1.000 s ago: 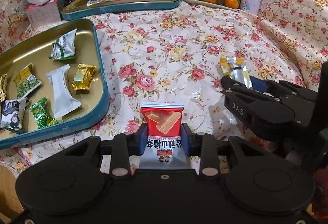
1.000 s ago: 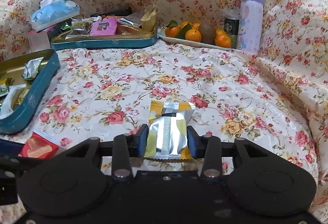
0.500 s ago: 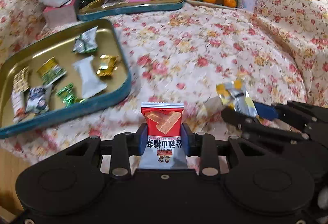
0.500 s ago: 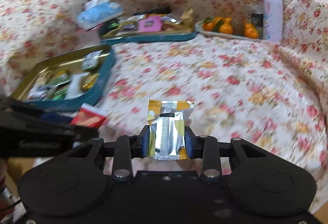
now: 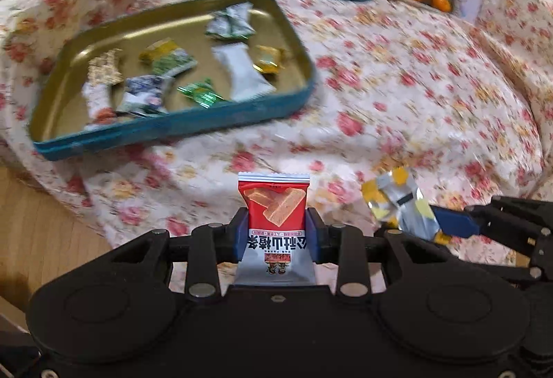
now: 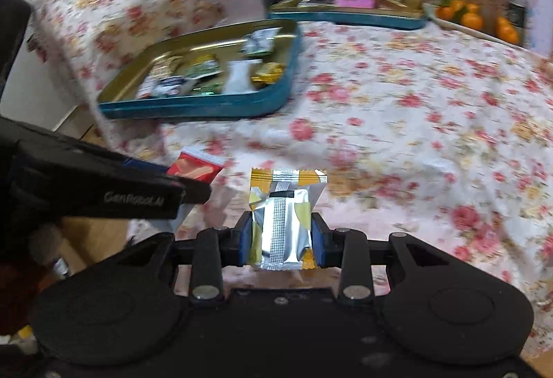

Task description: Organize snacks

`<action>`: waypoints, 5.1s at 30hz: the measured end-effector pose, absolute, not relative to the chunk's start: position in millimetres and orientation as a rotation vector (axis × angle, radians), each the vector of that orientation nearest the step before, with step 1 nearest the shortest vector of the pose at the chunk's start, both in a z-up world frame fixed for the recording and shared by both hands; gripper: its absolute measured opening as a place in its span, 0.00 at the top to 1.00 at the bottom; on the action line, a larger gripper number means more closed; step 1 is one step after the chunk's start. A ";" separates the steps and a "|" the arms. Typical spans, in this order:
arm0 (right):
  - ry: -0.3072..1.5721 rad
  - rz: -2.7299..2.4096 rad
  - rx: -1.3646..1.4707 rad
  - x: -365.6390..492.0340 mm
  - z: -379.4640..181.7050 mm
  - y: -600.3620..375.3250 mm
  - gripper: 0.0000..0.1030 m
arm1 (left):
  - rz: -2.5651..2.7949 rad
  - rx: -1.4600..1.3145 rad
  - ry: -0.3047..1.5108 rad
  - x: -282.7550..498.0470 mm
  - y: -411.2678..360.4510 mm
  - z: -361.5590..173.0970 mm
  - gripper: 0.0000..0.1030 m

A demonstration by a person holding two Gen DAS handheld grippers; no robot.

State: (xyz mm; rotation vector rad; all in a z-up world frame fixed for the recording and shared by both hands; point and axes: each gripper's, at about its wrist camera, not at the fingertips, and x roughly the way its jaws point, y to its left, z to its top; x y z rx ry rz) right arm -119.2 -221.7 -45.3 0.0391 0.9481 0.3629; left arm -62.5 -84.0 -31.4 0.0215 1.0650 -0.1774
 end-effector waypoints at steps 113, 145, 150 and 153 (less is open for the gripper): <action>0.735 0.149 -0.015 41.6 -11.1 -119.3 0.62 | 0.135 -0.042 0.916 60.7 26.3 -4.5 0.54; 0.756 0.171 -0.025 44.1 -15.4 -113.8 0.62 | 0.125 -0.035 0.924 63.9 28.6 -6.0 0.54; 0.754 0.178 -0.028 43.4 -14.7 -114.2 0.62 | 0.108 -0.032 0.934 64.7 28.2 -5.9 0.54; 0.753 0.179 -0.027 43.3 -14.5 -114.4 0.62 | 0.112 -0.033 0.932 64.9 28.4 -5.9 0.54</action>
